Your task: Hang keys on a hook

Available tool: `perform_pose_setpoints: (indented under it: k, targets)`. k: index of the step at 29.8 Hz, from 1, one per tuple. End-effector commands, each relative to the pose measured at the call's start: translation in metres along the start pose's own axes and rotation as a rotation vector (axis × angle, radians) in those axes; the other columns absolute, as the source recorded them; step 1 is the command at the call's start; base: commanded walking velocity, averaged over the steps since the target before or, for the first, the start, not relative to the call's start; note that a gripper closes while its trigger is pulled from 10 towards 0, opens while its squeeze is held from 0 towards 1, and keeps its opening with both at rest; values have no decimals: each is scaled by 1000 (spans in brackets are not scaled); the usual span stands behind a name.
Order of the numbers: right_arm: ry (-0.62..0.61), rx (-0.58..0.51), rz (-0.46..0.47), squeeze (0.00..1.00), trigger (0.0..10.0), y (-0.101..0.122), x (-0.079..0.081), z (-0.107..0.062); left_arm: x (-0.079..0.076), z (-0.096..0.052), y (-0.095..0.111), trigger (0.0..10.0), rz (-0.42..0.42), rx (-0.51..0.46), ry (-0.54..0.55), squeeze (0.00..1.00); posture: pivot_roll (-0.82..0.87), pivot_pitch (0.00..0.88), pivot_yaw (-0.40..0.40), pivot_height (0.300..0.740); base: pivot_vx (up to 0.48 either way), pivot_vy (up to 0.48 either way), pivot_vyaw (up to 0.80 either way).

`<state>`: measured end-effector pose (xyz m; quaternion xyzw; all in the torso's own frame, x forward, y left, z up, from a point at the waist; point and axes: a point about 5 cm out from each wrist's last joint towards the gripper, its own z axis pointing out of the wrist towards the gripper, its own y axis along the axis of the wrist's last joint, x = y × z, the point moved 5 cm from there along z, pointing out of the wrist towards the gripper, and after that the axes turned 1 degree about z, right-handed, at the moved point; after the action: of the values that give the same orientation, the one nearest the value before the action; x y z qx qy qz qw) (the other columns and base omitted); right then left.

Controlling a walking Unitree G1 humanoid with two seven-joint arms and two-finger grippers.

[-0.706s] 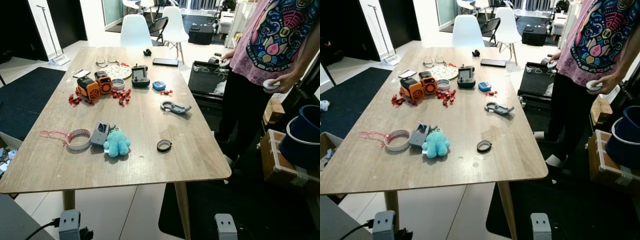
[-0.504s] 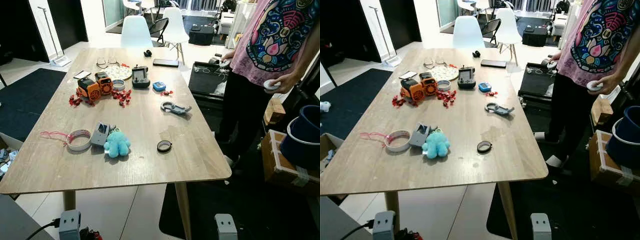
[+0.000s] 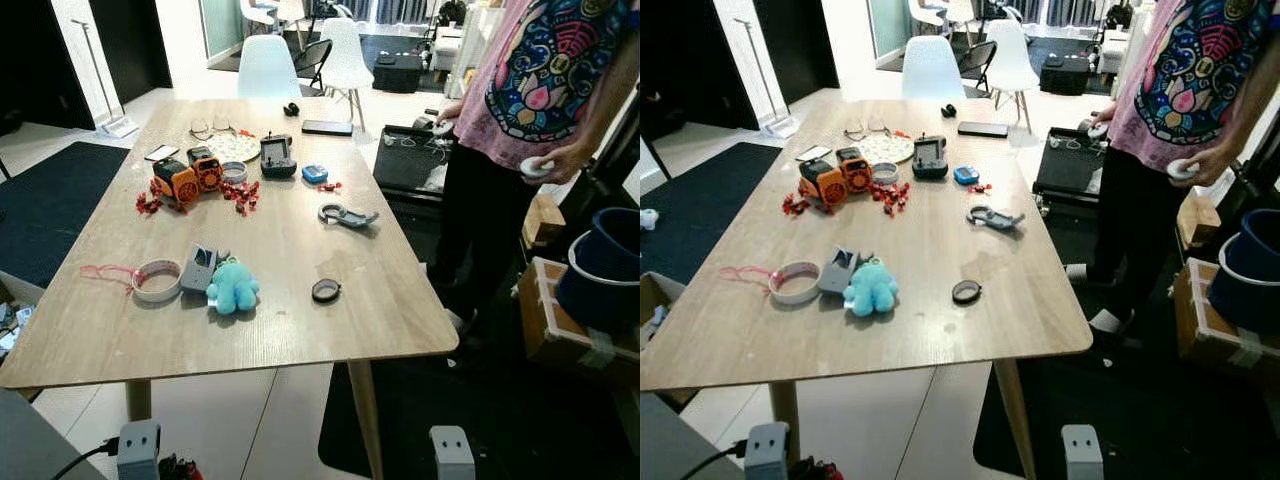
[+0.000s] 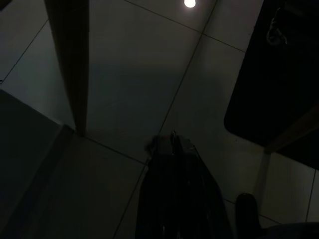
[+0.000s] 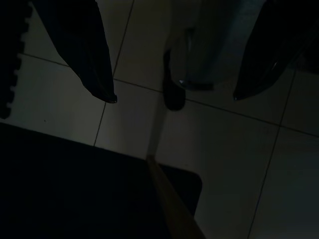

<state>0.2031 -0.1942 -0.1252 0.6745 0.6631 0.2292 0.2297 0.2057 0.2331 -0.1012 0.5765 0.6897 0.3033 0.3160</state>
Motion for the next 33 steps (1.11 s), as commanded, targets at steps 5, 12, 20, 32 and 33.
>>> perform_pose_setpoints:
  k: [5, 12, 20, 32, 33]
  targets:
    - [3, 1, -8, 0, 10000, -1, 1, 0, 3, -2, 1, 10000, -1, -15, 7, 0, 55, 10, -11, 740, -325, 0, 0]
    - [4, -3, -12, 0, 10000, 1, 1, 0, 3, -1, 6, 10000, 7, -34, 3, 0, 57, 12, -9, 740, -327, 0, 0]
    - [9, -5, -9, 0, 10000, 1, 3, 1, 3, 1, 11, 10000, 16, -51, -2, 0, 64, 13, -5, 740, -325, 0, 0]
    - [10, -6, -3, 0, 10000, 0, 5, 0, 3, 0, 11, 10000, 29, -57, -5, 0, 67, 19, 2, 740, -259, 0, 0]
    - [10, -6, -3, 0, 10000, 0, 5, 0, 3, 0, 11, 10000, 29, -57, -5, 0, 67, 19, 2, 740, 0, 0, 0]
